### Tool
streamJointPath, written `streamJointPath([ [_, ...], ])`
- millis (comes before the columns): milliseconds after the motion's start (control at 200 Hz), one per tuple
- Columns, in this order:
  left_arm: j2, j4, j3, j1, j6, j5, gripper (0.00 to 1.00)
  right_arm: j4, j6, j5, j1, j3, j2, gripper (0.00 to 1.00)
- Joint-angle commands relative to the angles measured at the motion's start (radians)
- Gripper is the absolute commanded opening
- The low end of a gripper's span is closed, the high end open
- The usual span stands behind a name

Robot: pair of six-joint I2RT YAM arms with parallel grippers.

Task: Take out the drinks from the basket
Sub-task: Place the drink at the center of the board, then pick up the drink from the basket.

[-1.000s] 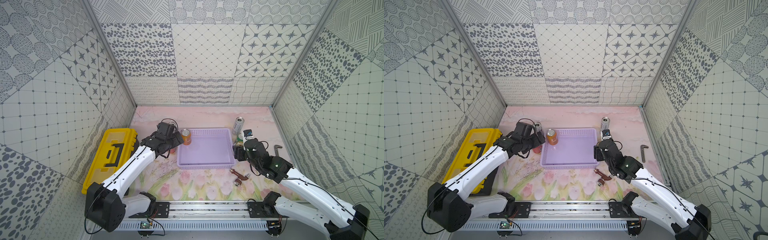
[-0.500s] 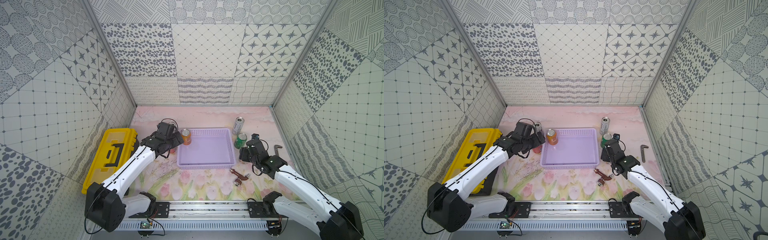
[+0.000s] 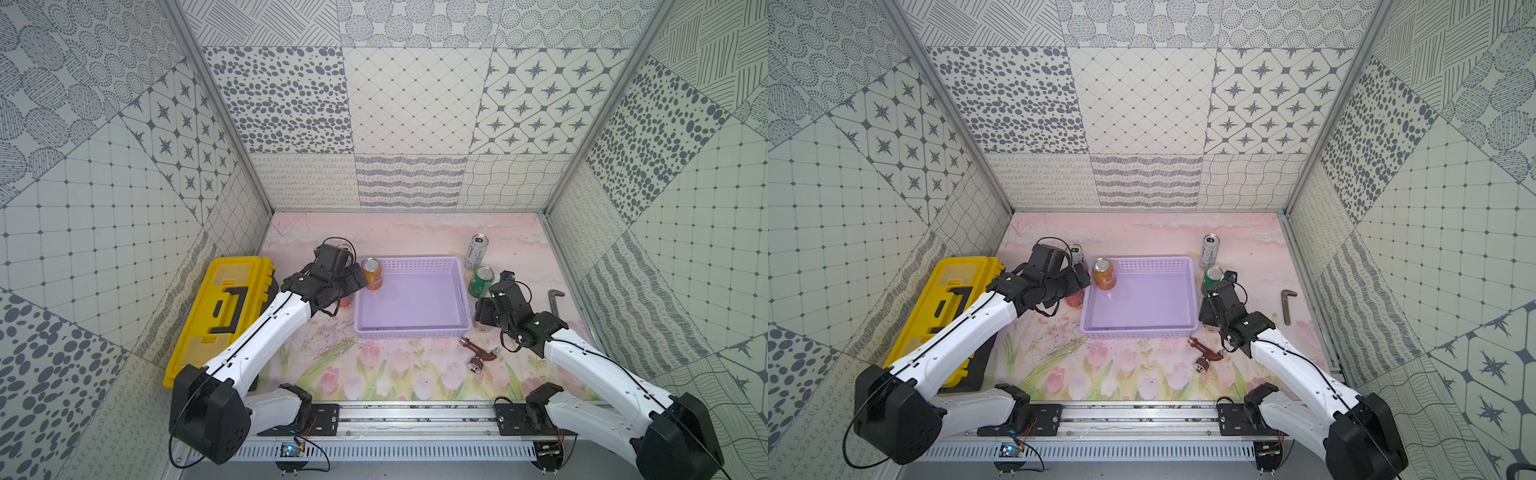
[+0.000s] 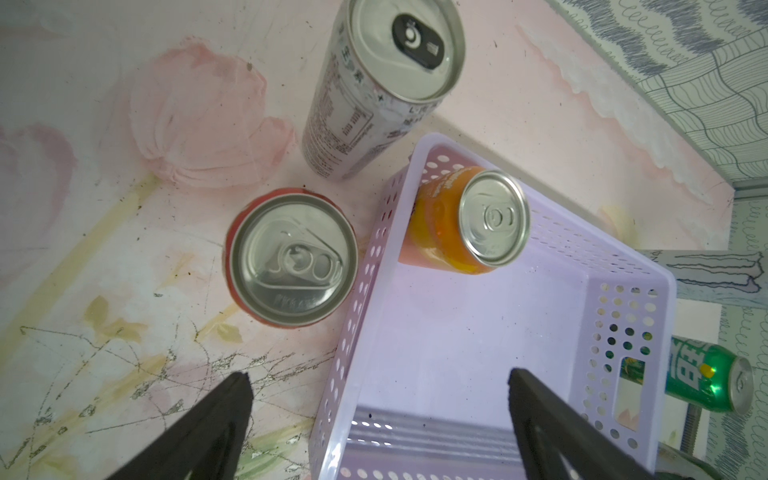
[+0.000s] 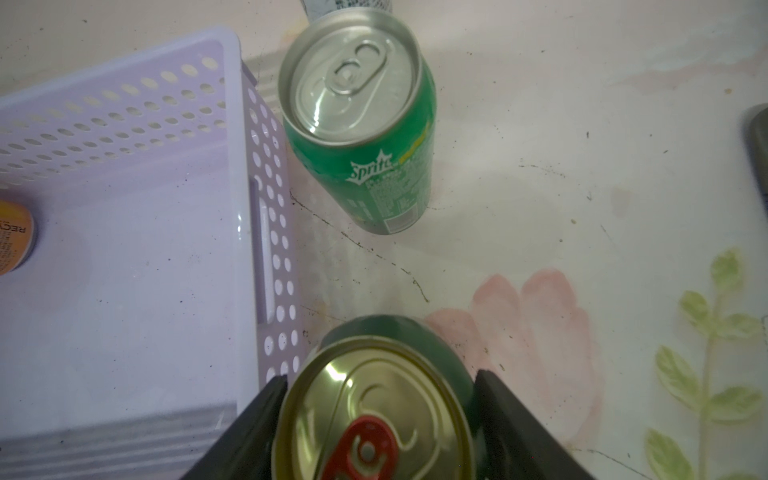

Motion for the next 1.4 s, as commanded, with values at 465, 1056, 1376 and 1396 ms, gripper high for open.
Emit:
streamJointPath([
  [465, 0.000, 0.016, 0.007, -0.005, 0.020, 0.011, 1.00, 0.083, -0.020, 0.100, 0.002, 0.059, -0.098, 0.97],
  [1056, 0.201, -0.043, 0.204, -0.158, 0.095, -0.071, 0.95, 0.374, -0.155, -0.044, 0.001, 0.252, 0.157, 0.97],
  [1376, 0.475, -0.124, 0.439, -0.153, 0.167, -0.146, 0.88, 0.393, -0.177, -0.017, -0.020, 0.200, 0.111, 0.97],
  [1396, 0.488, -0.127, 0.450, -0.150, 0.169, -0.146, 0.87, 0.393, -0.177, -0.017, -0.022, 0.199, 0.108, 0.97],
])
